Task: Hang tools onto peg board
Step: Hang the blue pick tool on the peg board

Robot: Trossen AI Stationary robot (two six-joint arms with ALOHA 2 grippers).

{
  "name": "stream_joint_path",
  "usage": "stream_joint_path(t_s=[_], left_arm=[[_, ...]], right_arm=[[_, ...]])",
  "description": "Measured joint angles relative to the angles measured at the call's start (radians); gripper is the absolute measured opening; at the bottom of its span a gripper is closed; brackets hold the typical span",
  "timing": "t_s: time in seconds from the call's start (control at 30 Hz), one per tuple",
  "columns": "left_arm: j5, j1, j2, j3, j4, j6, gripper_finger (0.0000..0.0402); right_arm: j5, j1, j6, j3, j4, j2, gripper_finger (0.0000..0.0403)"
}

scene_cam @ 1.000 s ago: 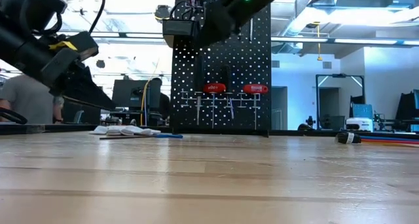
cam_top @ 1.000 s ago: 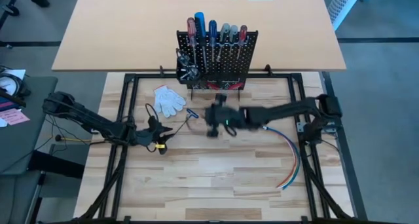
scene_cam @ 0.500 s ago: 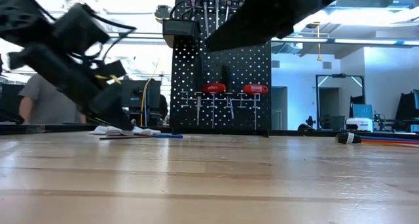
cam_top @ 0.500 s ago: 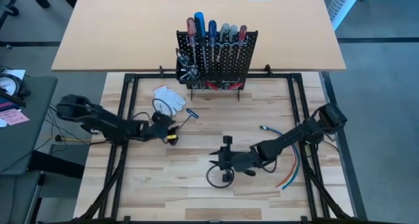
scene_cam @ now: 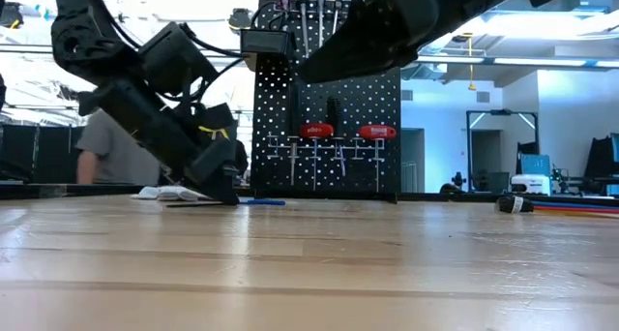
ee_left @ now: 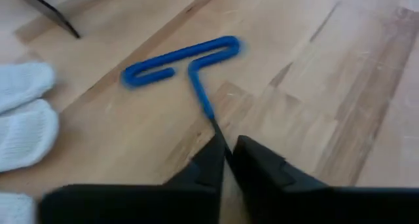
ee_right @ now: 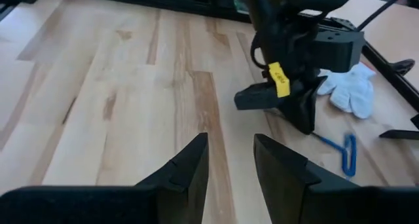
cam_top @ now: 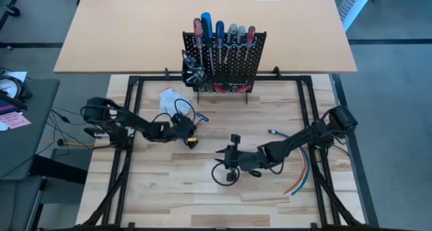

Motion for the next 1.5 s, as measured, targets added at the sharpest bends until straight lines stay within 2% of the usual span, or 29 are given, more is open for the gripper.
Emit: stream_joint_path(t_s=[0.07, 0.37, 0.67, 0.83, 1.07, 1.13, 1.23, 1.37, 1.5], left_arm=[[0.019, 0.000, -0.005, 0.000, -0.005, -0.001, 0.0011], [0.046, -0.050, -0.052, -0.006, -0.035, -0.020, 0.0002], [0.132, -0.151, -0.194, -0.012, -0.073, -0.021, 0.0000], [0.085, -0.212, -0.259, -0.012, -0.068, -0.012, 0.0001], [-0.021, -0.268, -0.270, -0.010, -0.057, 0.008, 0.0001], [-0.062, -0.283, -0.270, -0.010, -0.045, 0.010, 0.0001], [-0.123, -0.306, -0.272, -0.009, -0.024, 0.037, 0.0001], [-0.150, -0.331, -0.272, -0.009, 0.035, 0.083, 0.0001], [-0.161, -0.352, -0.273, -0.009, 0.126, 0.149, 0.0001]], right_arm=[[-0.002, 0.001, 0.004, 0.000, -0.003, 0.000, 0.0129], [-0.005, -0.018, 0.118, 0.000, -0.137, 0.000, 0.0129], [-0.007, -0.051, 0.160, 0.000, -0.166, 0.000, 0.0129], [-0.008, -0.051, 0.160, 0.000, -0.166, 0.000, 0.0129], [-0.008, -0.051, 0.160, -0.001, -0.166, 0.000, 0.0129], [-0.008, -0.054, 0.161, -0.029, -0.130, 0.000, 0.0129], [-0.026, -0.078, 0.182, -0.118, 0.022, 0.000, 0.0137], [-0.116, -0.134, 0.231, -0.234, 0.238, 0.000, 0.0161], [-0.213, -0.192, 0.291, -0.280, 0.335, 0.000, 0.0197]])
